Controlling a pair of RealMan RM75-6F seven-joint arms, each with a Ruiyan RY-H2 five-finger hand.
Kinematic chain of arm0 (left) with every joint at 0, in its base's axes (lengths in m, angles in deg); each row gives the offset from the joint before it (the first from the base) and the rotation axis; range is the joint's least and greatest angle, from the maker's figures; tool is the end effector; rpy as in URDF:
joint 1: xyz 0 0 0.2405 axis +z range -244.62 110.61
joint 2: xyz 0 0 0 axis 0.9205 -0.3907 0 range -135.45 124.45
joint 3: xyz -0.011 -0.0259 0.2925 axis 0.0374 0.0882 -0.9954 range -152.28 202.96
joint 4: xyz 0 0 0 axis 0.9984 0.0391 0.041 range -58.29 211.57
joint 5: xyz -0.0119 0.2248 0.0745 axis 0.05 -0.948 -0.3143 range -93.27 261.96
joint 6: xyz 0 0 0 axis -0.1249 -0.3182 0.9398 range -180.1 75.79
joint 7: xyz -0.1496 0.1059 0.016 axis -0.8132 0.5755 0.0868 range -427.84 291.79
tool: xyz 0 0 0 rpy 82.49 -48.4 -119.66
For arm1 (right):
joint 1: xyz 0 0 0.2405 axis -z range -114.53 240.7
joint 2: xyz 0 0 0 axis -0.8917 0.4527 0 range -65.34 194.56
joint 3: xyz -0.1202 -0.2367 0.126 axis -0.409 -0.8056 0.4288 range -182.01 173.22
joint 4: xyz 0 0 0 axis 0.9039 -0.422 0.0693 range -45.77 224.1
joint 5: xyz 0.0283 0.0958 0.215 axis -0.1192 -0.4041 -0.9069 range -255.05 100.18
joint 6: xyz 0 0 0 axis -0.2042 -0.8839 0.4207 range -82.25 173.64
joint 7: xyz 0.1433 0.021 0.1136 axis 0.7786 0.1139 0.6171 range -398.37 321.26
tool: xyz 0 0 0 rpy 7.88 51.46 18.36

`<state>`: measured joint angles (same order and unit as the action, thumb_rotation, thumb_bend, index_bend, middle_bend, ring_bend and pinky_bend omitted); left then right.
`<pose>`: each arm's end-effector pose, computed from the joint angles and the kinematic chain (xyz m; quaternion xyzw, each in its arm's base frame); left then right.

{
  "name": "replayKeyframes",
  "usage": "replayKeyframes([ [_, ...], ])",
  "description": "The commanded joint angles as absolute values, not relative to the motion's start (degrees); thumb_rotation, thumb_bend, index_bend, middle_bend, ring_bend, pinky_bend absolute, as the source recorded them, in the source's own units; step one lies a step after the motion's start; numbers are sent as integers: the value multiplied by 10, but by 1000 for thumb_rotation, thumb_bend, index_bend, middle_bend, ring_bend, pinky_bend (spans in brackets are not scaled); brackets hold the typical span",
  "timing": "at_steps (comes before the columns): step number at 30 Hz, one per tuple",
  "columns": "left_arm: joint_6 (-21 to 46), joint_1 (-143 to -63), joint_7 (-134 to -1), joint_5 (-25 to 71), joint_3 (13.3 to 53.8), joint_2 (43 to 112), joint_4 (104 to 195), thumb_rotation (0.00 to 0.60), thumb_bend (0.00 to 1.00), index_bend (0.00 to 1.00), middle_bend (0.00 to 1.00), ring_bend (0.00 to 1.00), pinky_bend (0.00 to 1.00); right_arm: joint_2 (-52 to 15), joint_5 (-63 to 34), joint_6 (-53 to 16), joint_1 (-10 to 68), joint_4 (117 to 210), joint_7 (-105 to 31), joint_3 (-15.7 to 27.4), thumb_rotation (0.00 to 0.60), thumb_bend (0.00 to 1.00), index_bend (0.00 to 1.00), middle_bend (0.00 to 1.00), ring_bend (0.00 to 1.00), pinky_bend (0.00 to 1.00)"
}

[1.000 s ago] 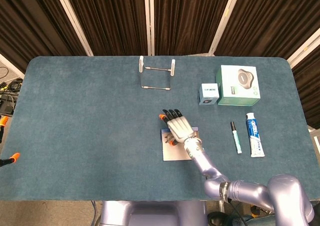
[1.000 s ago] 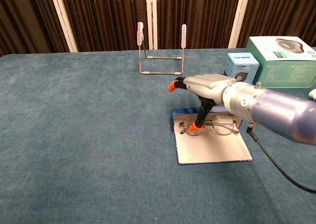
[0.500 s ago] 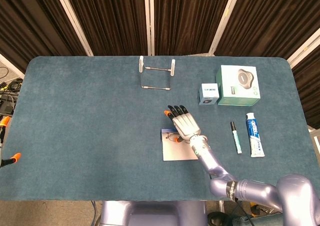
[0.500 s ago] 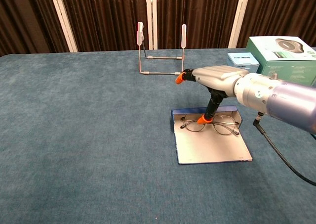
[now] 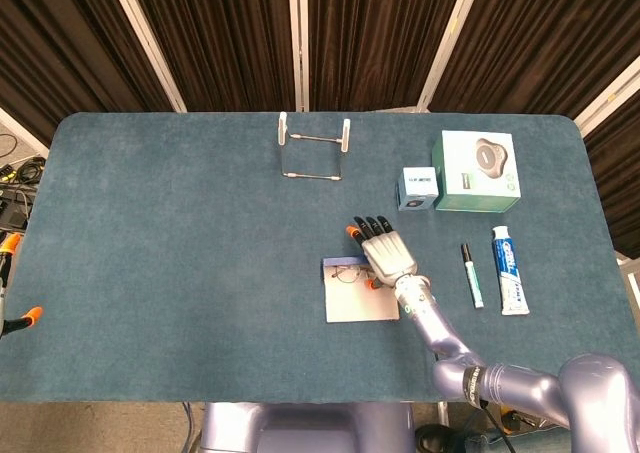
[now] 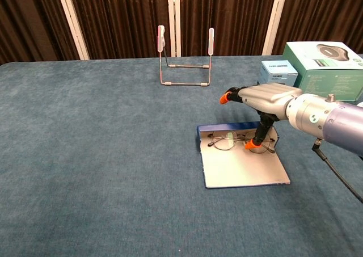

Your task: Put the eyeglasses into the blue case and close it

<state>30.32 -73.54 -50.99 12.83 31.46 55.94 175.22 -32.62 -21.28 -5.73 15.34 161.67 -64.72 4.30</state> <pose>-0.3668 0.2438 0.1728 -0.5702 -0.3719 -0.2820 0.6761 -0.1708 -0.4337 -0.1069 0.7672 -0.3578 0.3047 0.4365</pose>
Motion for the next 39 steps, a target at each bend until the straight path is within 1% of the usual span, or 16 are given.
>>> replayKeyframes([
  [1, 302, -736, -509, 130, 315, 560, 1752, 600, 0, 0, 0, 0, 0, -333, -205, -56, 153, 1594, -641, 46, 600, 51, 120, 0, 0, 0],
  [6, 300, -738, -507, 134, 315, 562, 1750, 600, 0, 0, 0, 0, 0, -340, -193, -59, 154, 1565, -628, 52, 600, 51, 121, 0, 0, 0],
  [9, 297, -739, -506, 135, 315, 563, 1748, 600, 0, 0, 0, 0, 0, -330, -177, -64, 159, 1581, -609, 53, 600, 51, 121, 0, 0, 0],
  [14, 296, -740, -506, 134, 314, 564, 1748, 600, 0, 0, 0, 0, 0, -309, -133, -89, 165, 1605, -614, 43, 600, 51, 121, 0, 0, 0],
  [20, 302, -738, -506, 127, 312, 563, 1754, 600, 0, 0, 0, 0, 0, -301, -119, -101, 171, 1605, -632, 36, 600, 51, 122, 0, 0, 0],
  [25, 311, -733, -511, 117, 309, 558, 1760, 600, 0, 0, 0, 0, 0, -287, -129, -94, 186, 1602, -633, 28, 600, 49, 121, 0, 0, 0],
  [32, 310, -733, -514, 116, 309, 556, 1762, 600, 0, 0, 0, 0, 0, -259, -108, -87, 201, 1610, -622, 8, 600, 44, 120, 0, 0, 0],
  [39, 310, -734, -509, 117, 309, 557, 1763, 600, 0, 0, 0, 0, 0, -272, -102, -72, 209, 1564, -596, 5, 600, 45, 110, 0, 0, 0],
])
